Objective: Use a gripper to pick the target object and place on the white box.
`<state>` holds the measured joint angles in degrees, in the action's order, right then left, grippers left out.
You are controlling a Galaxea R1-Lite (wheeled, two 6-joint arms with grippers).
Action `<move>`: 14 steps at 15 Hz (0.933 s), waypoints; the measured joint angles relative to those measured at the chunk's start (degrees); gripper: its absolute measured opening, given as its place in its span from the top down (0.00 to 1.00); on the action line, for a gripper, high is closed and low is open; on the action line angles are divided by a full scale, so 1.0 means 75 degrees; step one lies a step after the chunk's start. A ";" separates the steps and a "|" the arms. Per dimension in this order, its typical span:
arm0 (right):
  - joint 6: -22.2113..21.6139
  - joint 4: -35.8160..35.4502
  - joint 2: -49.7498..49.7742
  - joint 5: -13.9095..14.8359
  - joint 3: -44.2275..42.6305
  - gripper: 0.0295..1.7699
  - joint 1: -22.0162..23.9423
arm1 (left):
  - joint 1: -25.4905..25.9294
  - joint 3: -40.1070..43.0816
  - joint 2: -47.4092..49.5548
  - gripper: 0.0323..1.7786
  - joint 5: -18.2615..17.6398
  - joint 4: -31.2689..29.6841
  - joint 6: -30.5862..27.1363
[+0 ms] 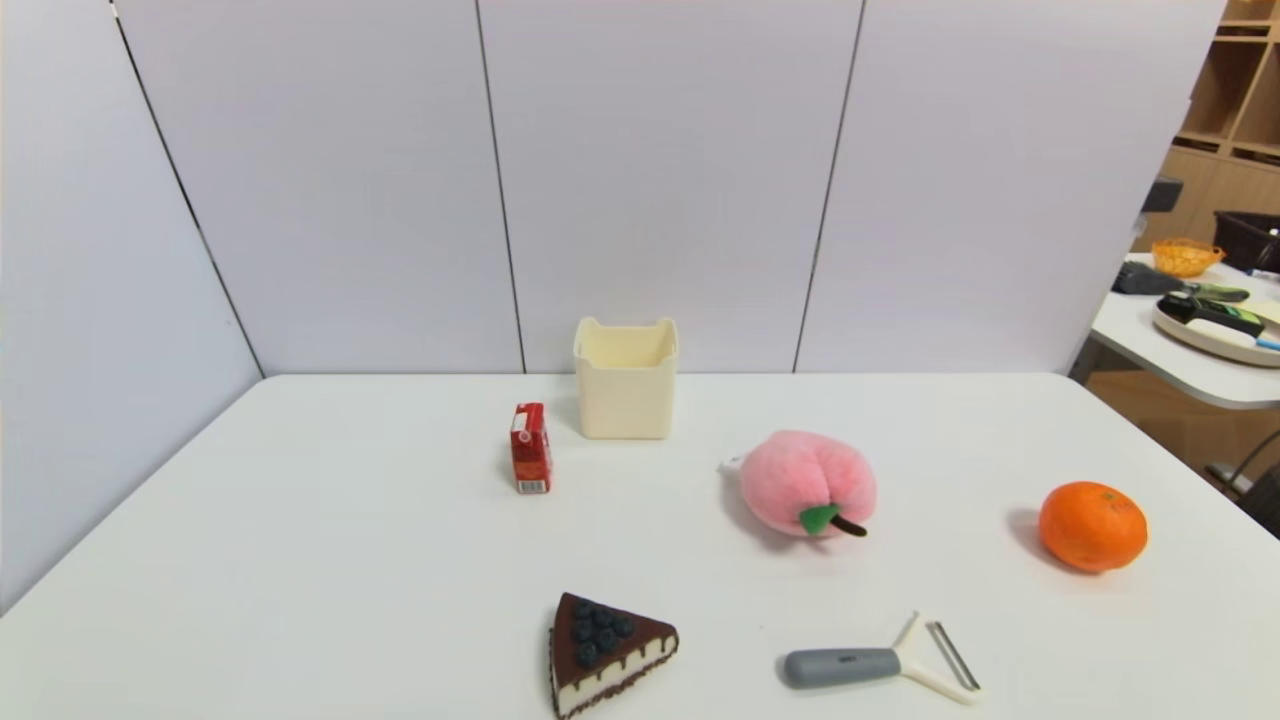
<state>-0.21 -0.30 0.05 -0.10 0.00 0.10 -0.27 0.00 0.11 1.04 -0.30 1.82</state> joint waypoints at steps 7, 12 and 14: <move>0.0000 0.0000 0.0000 0.0003 0.0000 0.04 0.0000 | 0.0000 0.0000 -0.0002 0.05 -0.0003 -0.0003 0.0000; -0.0005 0.0000 0.0000 0.0007 0.0000 0.04 0.0000 | 0.0000 0.0000 -0.0002 0.05 0.0000 -0.0003 0.0000; 0.0003 -0.0003 0.0000 0.0003 0.0000 0.04 0.0000 | 0.0000 0.0000 -0.0002 0.05 -0.0003 0.0000 0.0000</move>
<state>-0.18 -0.33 0.05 -0.07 0.00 0.10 -0.27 0.00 0.10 1.01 -0.30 1.82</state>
